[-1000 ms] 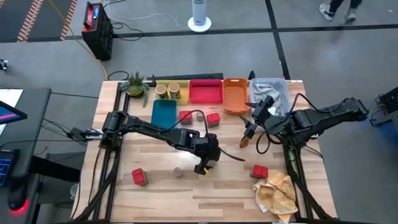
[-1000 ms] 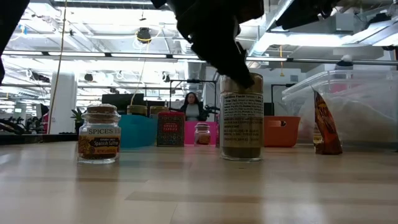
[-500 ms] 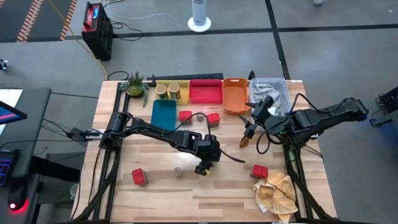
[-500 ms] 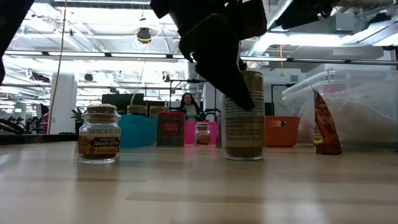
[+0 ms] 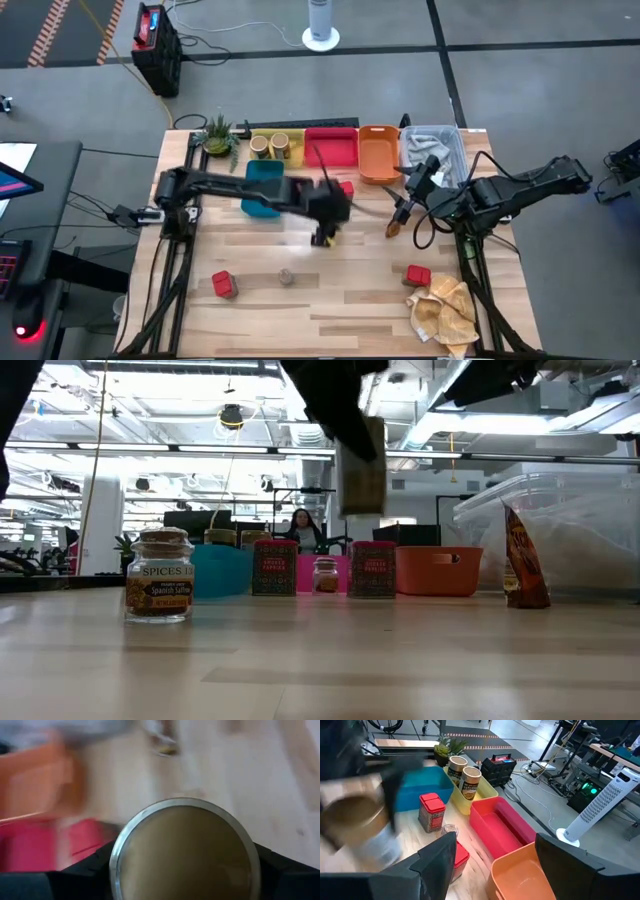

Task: Sort spices by type
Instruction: Put the golden seasoning bottle into the yellow bin

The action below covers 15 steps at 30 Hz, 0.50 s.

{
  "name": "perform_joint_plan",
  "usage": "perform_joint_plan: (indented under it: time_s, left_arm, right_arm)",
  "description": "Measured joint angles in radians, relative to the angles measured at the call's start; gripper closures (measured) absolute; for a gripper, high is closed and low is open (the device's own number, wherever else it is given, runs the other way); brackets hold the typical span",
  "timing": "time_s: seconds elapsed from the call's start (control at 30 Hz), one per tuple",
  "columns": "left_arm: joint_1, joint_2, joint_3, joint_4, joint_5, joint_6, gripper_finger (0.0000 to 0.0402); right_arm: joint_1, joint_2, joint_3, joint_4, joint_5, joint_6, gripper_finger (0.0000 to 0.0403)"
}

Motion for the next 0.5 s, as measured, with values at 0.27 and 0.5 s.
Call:
perform_joint_plan:
  time_s: [0.27, 0.5]
  left_arm:
    - [0.151, -0.113, 0.002, 0.01, 0.002, 0.009, 0.013]
    - [0.343, -0.114, -0.028, 0.007, -0.006, 0.024, 0.013]
  right_arm:
    - [0.002, 0.0, 0.0, 0.0, 0.006, 0.004, 0.0099]
    - [0.002, 0.0, 0.0, 0.001, 0.006, 0.008, 0.0099]
